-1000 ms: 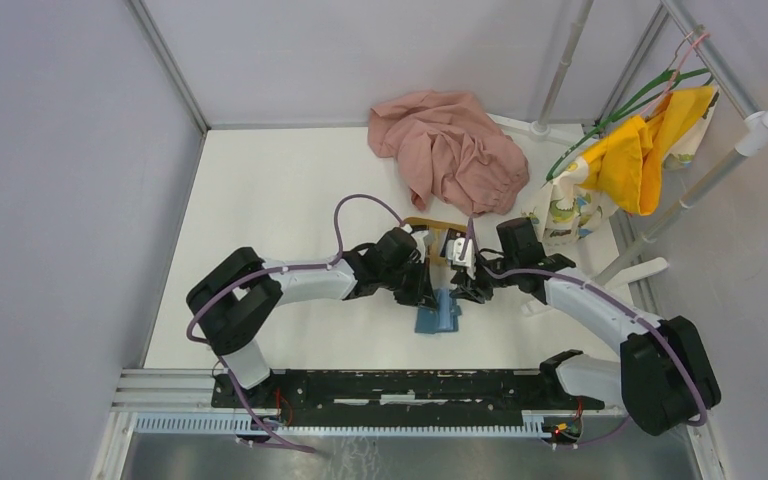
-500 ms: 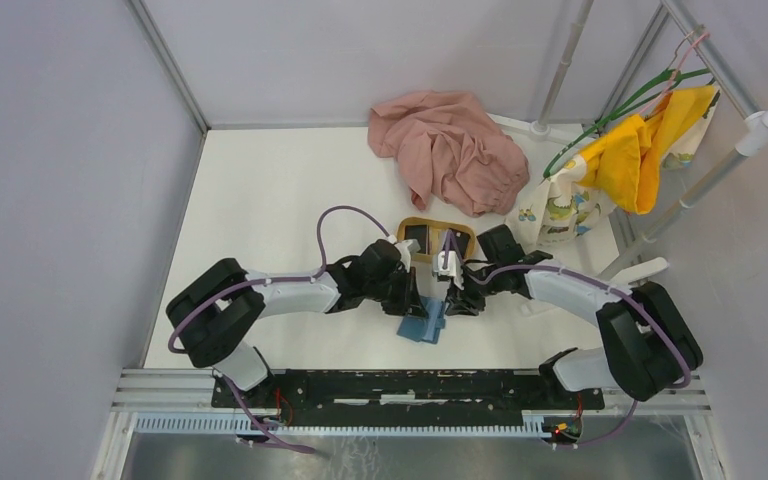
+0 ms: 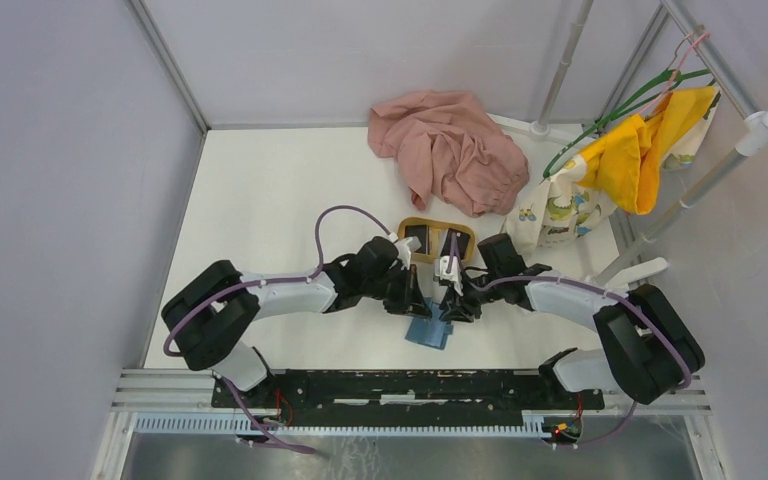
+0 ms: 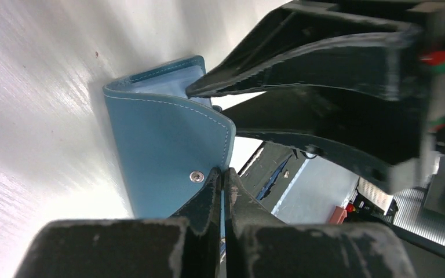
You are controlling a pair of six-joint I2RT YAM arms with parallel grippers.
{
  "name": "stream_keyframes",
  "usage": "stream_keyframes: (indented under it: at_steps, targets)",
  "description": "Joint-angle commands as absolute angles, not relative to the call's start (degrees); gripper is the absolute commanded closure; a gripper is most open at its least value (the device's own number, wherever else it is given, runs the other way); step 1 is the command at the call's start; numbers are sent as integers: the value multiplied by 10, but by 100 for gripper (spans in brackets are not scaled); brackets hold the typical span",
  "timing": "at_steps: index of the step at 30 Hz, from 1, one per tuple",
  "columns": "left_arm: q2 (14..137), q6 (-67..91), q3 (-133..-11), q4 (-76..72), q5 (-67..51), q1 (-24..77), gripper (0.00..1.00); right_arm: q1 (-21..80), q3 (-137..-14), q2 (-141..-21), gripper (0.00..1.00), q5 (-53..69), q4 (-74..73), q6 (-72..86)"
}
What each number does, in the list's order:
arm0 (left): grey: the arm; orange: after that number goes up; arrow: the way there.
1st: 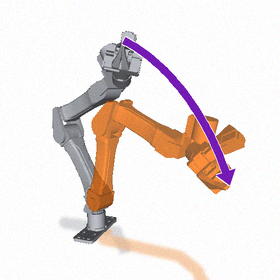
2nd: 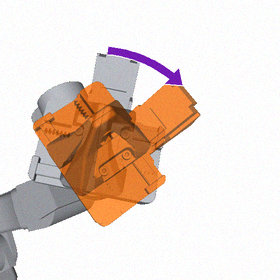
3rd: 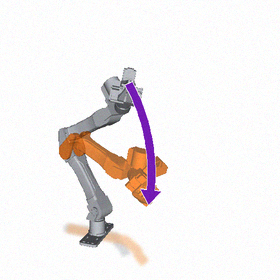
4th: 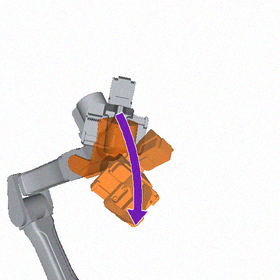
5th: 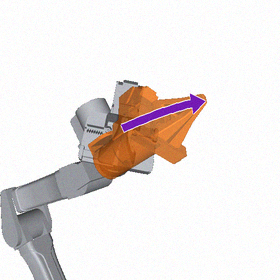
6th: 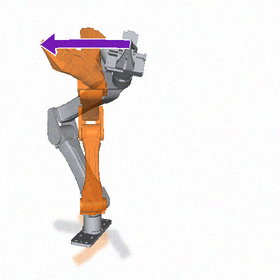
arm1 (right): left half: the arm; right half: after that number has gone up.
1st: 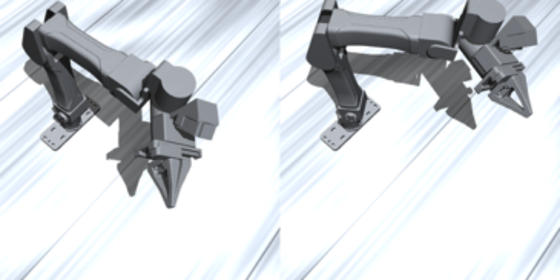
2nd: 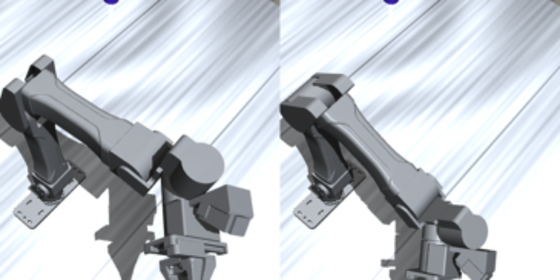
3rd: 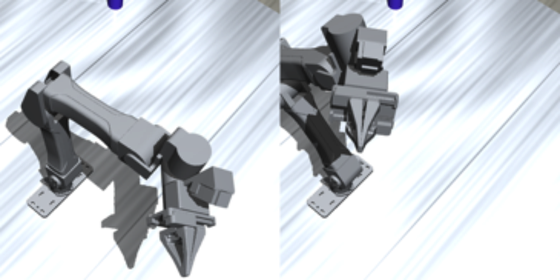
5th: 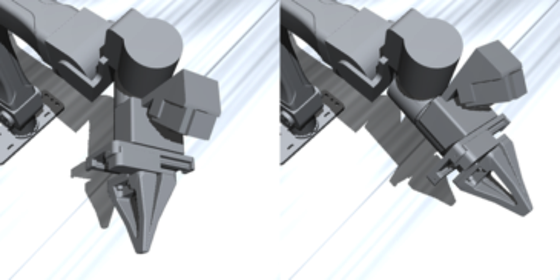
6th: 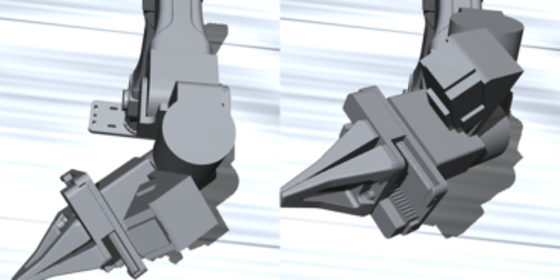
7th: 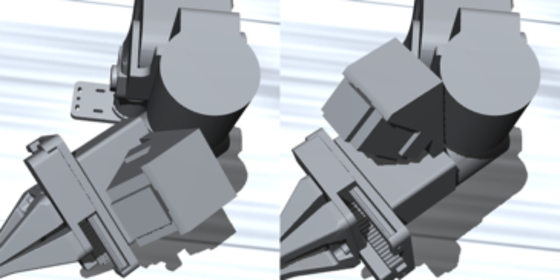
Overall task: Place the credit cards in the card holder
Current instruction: Open the card holder at the center of the board.
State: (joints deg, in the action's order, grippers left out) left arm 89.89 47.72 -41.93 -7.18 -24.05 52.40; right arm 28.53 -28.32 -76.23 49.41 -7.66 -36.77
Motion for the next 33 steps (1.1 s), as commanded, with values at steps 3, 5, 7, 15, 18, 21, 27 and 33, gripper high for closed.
stream_keyframes:
  at_steps: [3,5,7,15,18,21,27,33]
  targets:
    - [848,494,-408,-101,-278,496,98,303,-319,-793,65,401,-73,-360]
    - [828,480,-395,-77,-273,478,98,303,-326,-798,66,382,-83,-362]
    - [810,463,-386,-46,-260,458,98,304,-325,-798,66,379,-85,-364]
    - [802,379,-389,120,-138,441,96,310,-330,-800,65,398,-91,-366]
    - [819,373,-386,127,-119,441,84,310,-336,-799,62,426,-101,-367]
    - [842,373,-386,118,-132,441,83,310,-351,-790,57,466,-131,-380]
    - [798,451,-337,36,-131,441,90,303,-351,-731,44,530,-147,-401]
    - [768,554,-281,-82,-90,452,98,299,-345,-724,44,545,-147,-408]
